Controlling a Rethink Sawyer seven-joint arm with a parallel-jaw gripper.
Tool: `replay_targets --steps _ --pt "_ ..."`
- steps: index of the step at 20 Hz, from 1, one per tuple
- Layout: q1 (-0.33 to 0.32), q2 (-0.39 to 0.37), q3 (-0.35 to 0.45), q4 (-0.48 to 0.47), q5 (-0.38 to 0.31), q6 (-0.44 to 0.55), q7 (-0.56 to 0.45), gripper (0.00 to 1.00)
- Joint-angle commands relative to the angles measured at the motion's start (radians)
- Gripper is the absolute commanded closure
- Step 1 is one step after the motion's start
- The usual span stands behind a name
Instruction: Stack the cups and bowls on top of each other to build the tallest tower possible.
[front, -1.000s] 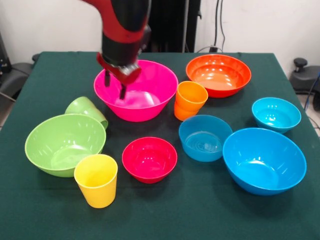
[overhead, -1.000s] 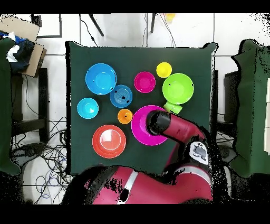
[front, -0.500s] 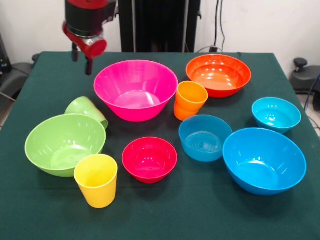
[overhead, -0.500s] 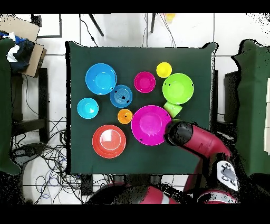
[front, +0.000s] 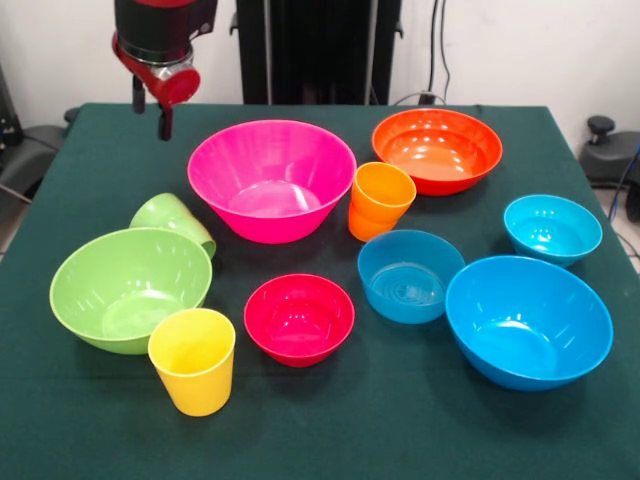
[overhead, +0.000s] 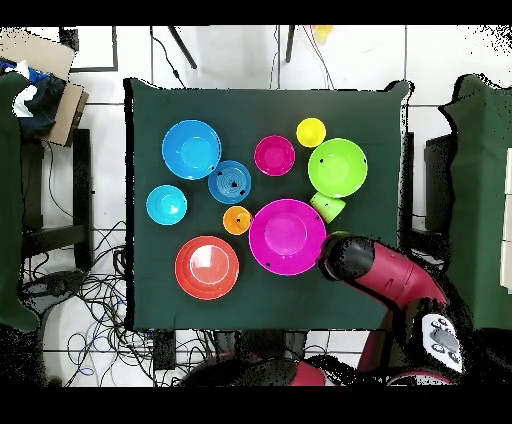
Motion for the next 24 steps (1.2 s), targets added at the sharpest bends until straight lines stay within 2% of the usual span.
replay_targets --steps 1,10,15,24 --pt "0.004 0.004 0.130 0.048 -0.065 0.047 -0.032 0.00" --pt "-0.011 0.016 0.150 0.052 -0.069 0.024 -0.035 0.00" --pt "0.027 -0.018 0.144 0.099 -0.027 0.049 0.035 0.00" --pt "0.101 -0.039 0.136 0.132 0.047 0.076 0.137 0.00"
